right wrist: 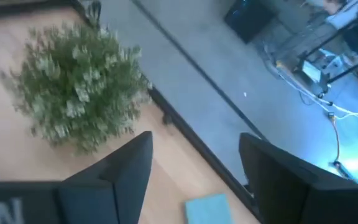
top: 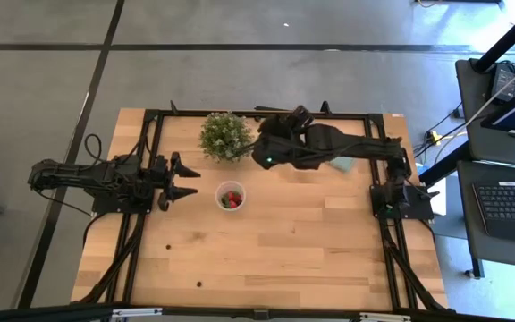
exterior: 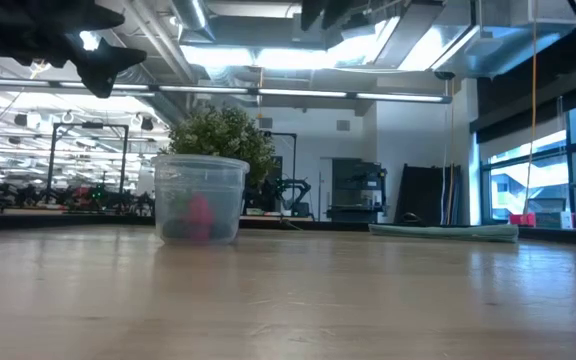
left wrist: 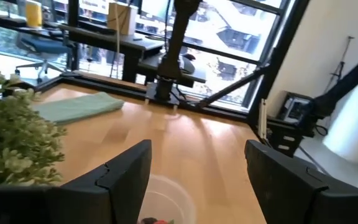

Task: Pick and placing Produce into tupperware
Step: Put the black cherry into the transparent container

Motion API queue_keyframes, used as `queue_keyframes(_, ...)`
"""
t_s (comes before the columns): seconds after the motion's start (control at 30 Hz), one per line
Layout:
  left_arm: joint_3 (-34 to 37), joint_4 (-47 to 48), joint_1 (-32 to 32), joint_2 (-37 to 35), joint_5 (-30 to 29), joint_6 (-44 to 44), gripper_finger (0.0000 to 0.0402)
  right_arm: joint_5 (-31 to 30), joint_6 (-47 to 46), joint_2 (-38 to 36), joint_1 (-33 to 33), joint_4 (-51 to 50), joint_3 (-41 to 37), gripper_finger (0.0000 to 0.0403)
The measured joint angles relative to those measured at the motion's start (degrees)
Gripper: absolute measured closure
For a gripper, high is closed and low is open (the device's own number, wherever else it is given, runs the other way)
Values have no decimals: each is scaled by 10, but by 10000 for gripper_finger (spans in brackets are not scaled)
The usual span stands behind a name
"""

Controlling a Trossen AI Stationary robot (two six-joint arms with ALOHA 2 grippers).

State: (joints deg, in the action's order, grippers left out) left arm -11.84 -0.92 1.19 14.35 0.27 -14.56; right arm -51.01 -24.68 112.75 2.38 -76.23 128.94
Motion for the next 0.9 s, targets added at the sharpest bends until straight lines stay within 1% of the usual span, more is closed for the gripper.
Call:
queue_keyframes(0.07,0,0,0,0,-11,-3,151,26,38,0,-13,-3,0,162)
queue_keyframes(0.23,0,0,0,0,-26,-3,151,152,120,0,-59,0,-1,162)
queue_keyframes(0.3,0,-1,0,0,-27,-4,151,174,146,0,-79,9,-1,162)
queue_keyframes(0.4,0,-1,0,0,-27,-4,151,205,185,0,-112,40,-1,162)
queue_keyframes(0.53,0,0,0,0,-27,-4,151,307,234,0,-159,96,-1,162)
queue_keyframes(0.6,0,0,0,0,-27,-4,151,344,249,0,-182,118,-1,162)
queue_keyframes(0.67,0,0,0,0,-27,-4,151,358,256,0,-205,133,-1,162)
queue_keyframes(0.8,0,5,0,0,-27,-1,151,365,267,0,-246,149,-5,162)
queue_keyframes(0.9,0,6,0,0,-29,0,151,400,276,0,-269,193,-38,162)
